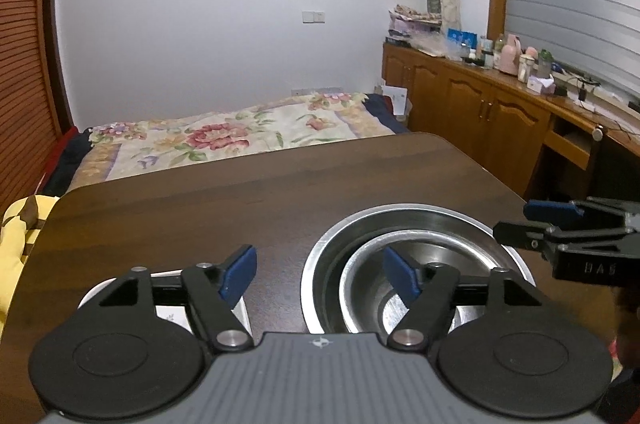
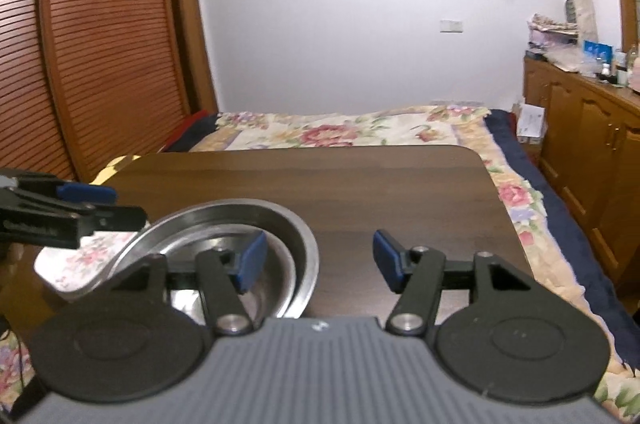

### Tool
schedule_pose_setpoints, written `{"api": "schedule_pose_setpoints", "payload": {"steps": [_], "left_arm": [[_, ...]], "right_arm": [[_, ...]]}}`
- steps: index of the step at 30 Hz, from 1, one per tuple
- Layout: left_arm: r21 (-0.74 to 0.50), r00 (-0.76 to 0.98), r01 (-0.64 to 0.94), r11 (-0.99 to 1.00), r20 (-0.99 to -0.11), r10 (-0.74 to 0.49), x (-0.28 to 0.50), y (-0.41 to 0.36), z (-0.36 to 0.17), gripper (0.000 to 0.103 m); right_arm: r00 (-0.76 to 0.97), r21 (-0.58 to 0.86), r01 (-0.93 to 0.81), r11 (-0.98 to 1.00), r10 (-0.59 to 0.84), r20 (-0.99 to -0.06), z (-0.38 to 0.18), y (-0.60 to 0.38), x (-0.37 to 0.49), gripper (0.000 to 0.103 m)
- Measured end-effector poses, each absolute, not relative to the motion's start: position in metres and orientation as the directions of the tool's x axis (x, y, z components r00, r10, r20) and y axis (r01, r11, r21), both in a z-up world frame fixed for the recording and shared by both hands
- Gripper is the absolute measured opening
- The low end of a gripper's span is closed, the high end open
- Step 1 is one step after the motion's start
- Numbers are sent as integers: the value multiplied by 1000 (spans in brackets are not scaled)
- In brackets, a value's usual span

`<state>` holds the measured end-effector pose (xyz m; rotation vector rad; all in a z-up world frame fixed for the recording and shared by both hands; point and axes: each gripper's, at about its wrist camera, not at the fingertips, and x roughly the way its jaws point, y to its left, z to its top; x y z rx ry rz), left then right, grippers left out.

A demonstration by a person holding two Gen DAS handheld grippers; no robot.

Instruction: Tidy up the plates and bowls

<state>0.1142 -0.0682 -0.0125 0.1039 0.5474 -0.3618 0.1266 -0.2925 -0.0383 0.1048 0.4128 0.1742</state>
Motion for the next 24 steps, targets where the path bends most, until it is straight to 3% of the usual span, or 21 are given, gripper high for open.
{"api": "schedule_pose_setpoints", "payload": {"steps": [11,24], "left_arm": [[-58,802,342,938,-502,-324,107,-65,-33,72],[-59,788,349,935,-522,-327,105,-70,-47,49]], "right_arm": [[912,207,-144,968,211,-351,-64,-289,133,63],[907,182,-173,968,229,-355,-69,-271,129,63]]}}
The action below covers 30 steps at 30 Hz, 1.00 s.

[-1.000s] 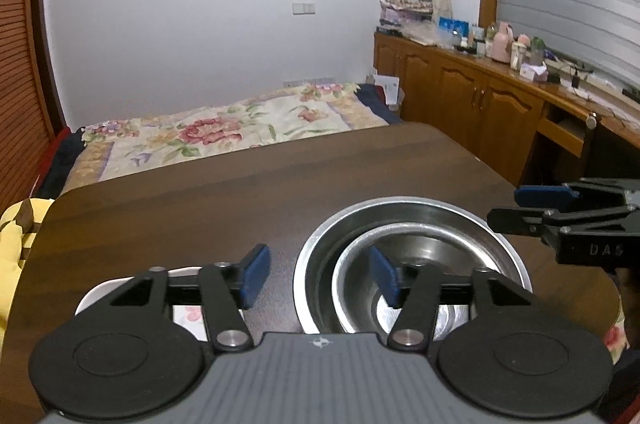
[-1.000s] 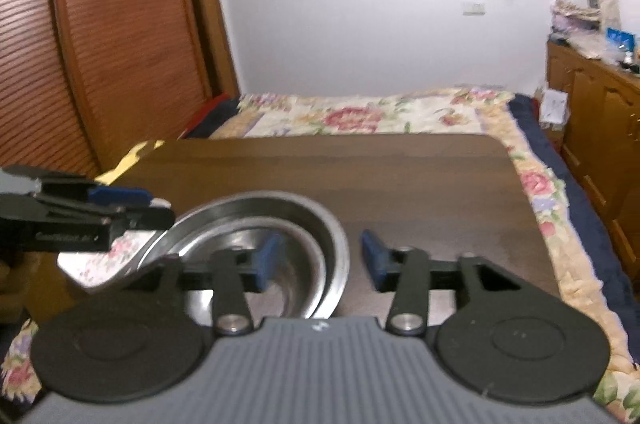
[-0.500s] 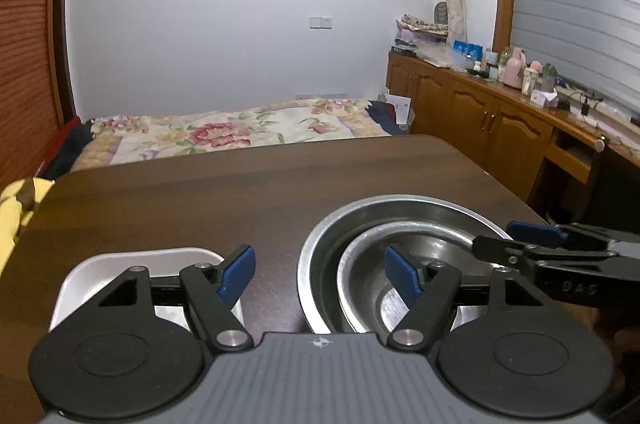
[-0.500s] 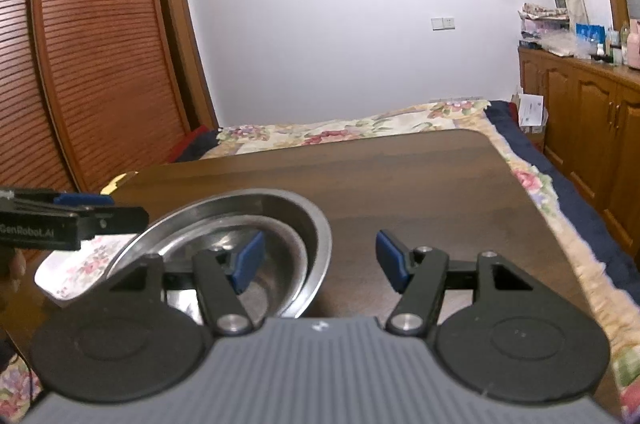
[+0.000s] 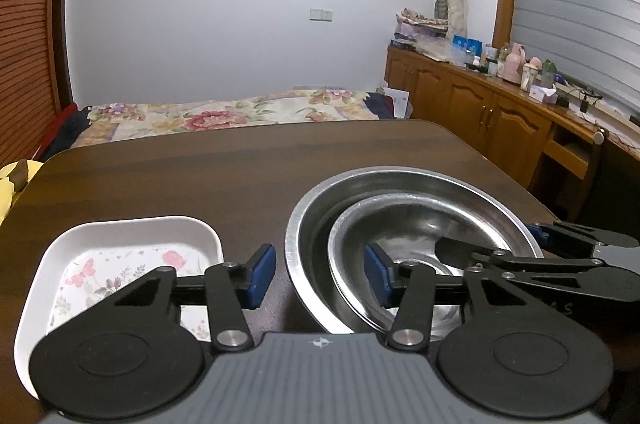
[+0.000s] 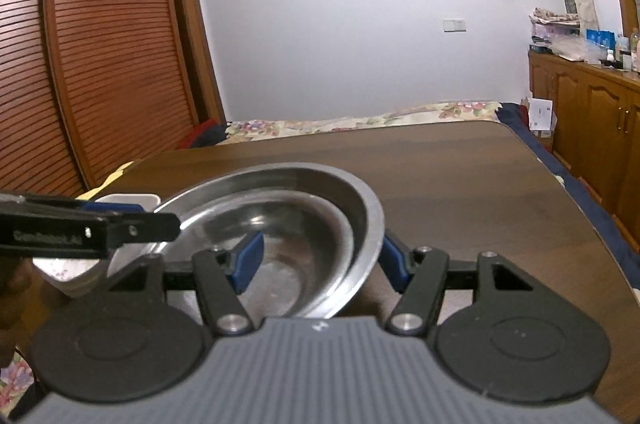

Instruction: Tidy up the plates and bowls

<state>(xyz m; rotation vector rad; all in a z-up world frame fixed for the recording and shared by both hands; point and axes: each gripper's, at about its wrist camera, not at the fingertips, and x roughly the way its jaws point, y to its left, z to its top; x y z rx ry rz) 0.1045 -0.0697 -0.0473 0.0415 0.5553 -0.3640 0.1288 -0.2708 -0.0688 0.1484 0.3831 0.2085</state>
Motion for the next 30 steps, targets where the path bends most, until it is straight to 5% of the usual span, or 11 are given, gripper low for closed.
{"api": "schedule_pose_setpoints", "payload": {"steps": [8,21,30], "left_arm": [[-63,782,343,937,-533,-322,107,-71,-54,39],[-43,786,342,939,-534,-311,106,-74,-56,33],[-43,793,367,929,-508,-337,100,-79,-39,32]], "right_arm": [[909,170,-159,973,211,-360,-68,-266,127,62],[883,199,-141,970,214,-417,-71,-263,135,34],[905,234,-114,965,199,-377,-65,-271,127,29]]}}
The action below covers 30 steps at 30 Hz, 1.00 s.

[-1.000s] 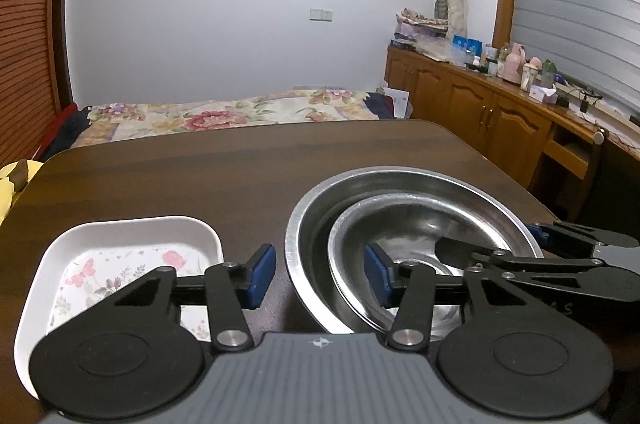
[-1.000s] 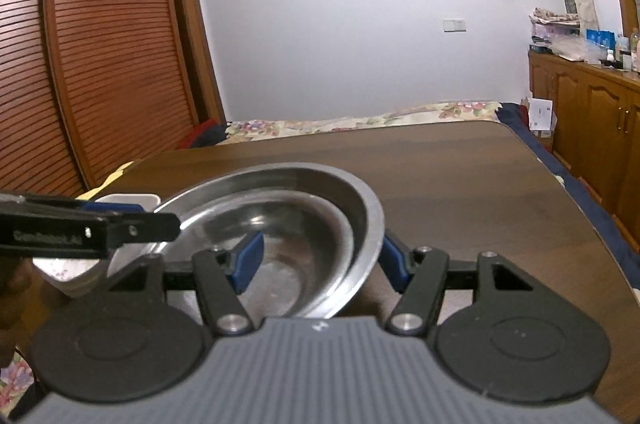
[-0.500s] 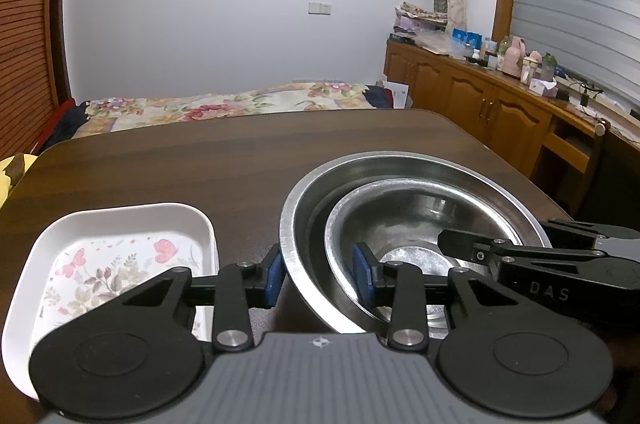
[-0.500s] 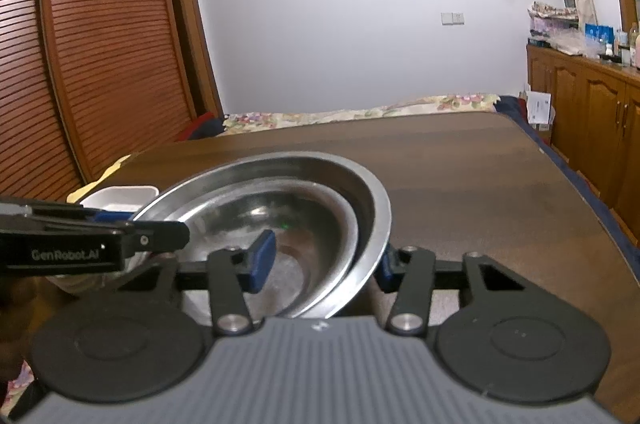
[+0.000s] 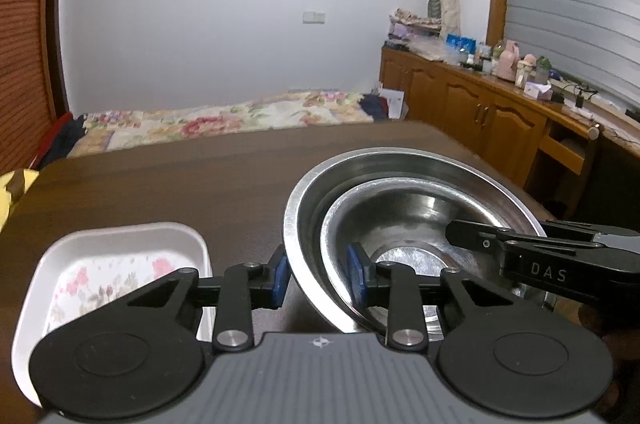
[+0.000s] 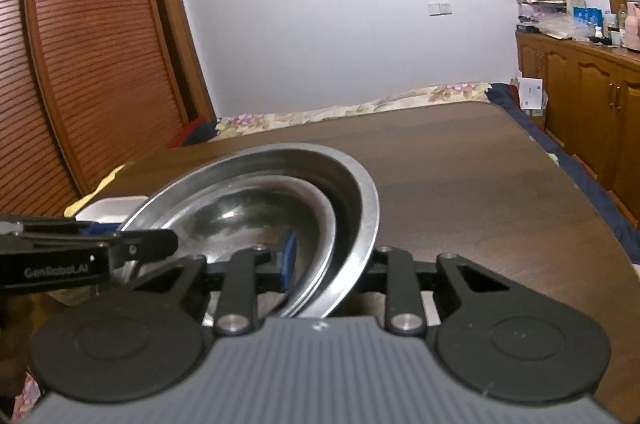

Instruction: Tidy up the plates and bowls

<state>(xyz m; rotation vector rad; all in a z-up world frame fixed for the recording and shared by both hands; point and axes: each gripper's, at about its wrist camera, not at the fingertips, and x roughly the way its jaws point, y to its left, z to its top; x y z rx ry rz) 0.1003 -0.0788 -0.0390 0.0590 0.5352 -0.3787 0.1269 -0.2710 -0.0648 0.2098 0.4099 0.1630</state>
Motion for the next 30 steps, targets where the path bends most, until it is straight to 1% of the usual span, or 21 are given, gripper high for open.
{"api": "schedule_pose_setpoints", "payload": {"steps": [7,15,30], "left_arm": [[-49,804,391,919,-467,-368,92,-85,-5,32],[-37,819,394,918,-439,-370,72,-85,28,32],[-56,847,333,941,-420,-325,47,-48,44,32]], "right_arm": [[928,235,-103,966,179,-327,-34,-280,117,29],[932,232,-106,967,178,-317,-8,-287,111,29],[910,235,-194,952,264,-320,10,-267,107,29]]}}
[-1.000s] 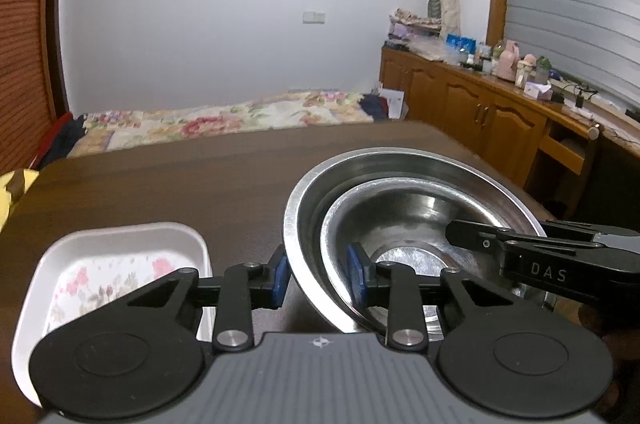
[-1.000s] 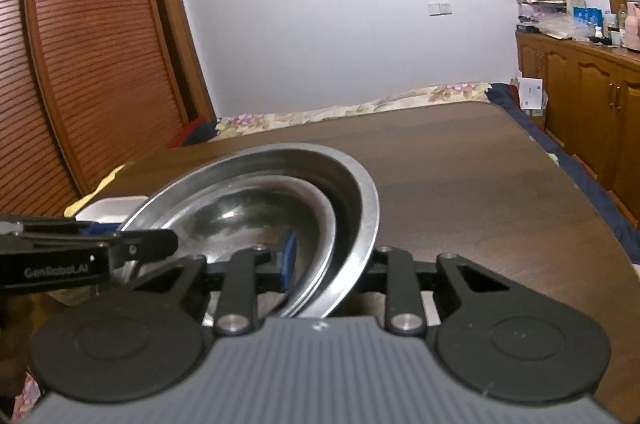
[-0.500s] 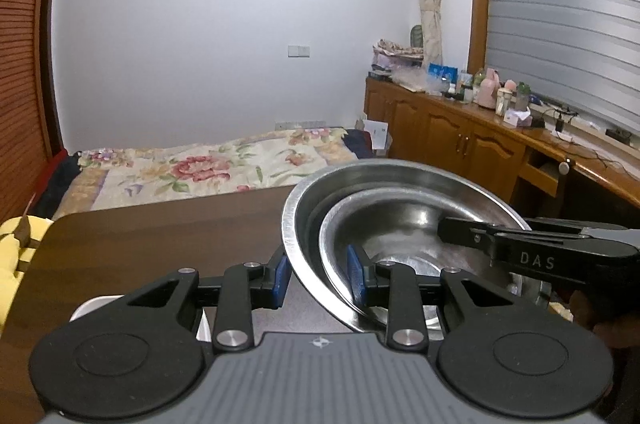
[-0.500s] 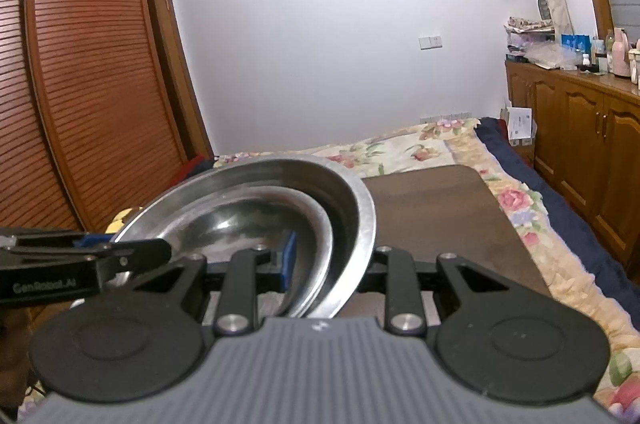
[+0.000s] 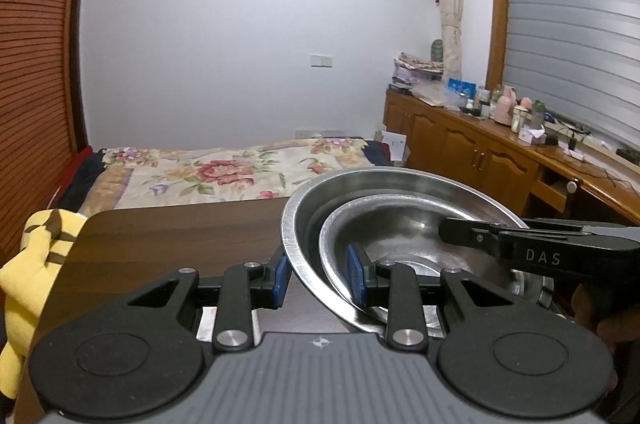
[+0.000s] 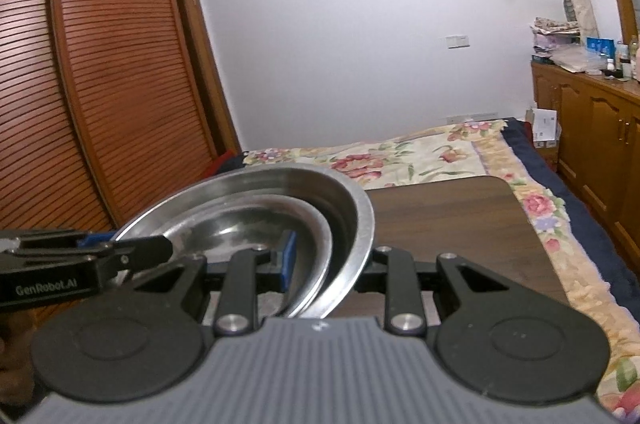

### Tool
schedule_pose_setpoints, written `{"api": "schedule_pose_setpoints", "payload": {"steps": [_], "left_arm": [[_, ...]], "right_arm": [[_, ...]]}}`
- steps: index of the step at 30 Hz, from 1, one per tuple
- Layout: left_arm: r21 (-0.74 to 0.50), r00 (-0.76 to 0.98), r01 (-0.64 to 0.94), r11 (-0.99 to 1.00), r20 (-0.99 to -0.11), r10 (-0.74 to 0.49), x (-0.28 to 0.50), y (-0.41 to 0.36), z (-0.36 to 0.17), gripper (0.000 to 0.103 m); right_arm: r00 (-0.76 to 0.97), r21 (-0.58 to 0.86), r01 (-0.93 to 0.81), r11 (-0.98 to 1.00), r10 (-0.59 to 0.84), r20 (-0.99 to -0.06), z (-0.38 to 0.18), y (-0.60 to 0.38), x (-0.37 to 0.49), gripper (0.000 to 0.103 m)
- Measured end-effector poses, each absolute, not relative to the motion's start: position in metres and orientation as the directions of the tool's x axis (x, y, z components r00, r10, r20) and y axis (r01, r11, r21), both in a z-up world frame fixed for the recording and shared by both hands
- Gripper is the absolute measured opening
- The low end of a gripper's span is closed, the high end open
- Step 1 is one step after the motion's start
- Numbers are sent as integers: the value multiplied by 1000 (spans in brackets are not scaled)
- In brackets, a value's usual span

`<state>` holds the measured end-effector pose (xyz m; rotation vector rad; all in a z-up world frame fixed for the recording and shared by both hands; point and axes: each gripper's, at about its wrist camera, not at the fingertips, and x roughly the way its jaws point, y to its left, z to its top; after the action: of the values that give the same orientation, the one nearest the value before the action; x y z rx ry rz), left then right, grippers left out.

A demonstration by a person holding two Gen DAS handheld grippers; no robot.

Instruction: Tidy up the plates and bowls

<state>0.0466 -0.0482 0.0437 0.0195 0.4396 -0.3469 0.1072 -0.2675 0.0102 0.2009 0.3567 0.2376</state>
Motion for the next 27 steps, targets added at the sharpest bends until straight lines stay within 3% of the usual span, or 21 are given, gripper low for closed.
{"api": "schedule_pose_setpoints", "payload": {"steps": [27], "left_arm": [[-71,864,185,980,-464,-197,69,52,17,32]], "right_arm": [[838,184,-352,918,396,-376,4,-172,134,29]]}}
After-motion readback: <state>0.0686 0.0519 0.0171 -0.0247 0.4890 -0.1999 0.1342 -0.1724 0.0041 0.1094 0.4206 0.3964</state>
